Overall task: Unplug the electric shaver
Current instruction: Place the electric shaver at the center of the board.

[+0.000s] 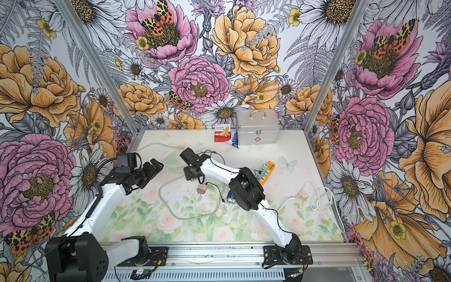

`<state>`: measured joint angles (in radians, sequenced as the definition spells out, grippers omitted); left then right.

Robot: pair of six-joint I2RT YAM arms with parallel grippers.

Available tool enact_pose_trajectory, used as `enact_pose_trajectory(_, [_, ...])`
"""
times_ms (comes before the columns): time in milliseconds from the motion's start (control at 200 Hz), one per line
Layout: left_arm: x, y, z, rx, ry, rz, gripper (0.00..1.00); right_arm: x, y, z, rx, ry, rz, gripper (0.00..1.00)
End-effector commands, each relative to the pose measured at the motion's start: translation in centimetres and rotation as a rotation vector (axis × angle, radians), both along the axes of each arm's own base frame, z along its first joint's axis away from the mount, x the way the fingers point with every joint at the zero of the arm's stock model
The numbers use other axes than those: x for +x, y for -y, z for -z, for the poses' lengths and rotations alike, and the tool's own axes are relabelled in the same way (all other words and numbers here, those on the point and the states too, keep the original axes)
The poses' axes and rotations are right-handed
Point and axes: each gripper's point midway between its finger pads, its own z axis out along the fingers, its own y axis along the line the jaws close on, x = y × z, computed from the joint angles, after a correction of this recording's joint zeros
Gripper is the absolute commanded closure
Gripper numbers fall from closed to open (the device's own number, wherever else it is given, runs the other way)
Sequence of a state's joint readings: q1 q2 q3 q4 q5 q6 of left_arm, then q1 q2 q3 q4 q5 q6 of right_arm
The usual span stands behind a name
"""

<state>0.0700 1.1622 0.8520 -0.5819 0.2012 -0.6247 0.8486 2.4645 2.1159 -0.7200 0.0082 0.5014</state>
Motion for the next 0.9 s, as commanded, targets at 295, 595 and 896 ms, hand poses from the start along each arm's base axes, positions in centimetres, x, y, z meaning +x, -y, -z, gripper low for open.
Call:
enact_pose_trajectory(295, [-3.0, 3.5, 0.4, 0.129, -0.045, 0.137, 0.01, 1.7, 0.3, -3.3, 0.040, 0.061, 0.036, 0.38])
enact_pose_trajectory(595, [-5.1, 6.7, 0.5, 0.182, -0.011, 0.244, 0.02, 1.1, 4.6, -12.5, 0.084, 0.176, 0.046, 0.27])
enact_pose_trajectory(896, [-2.9, 12.8, 3.4, 0.306, -0.051, 0.500, 0.11, -0.6, 14.6, -15.8, 0.063, 0.217, 0.200, 0.27])
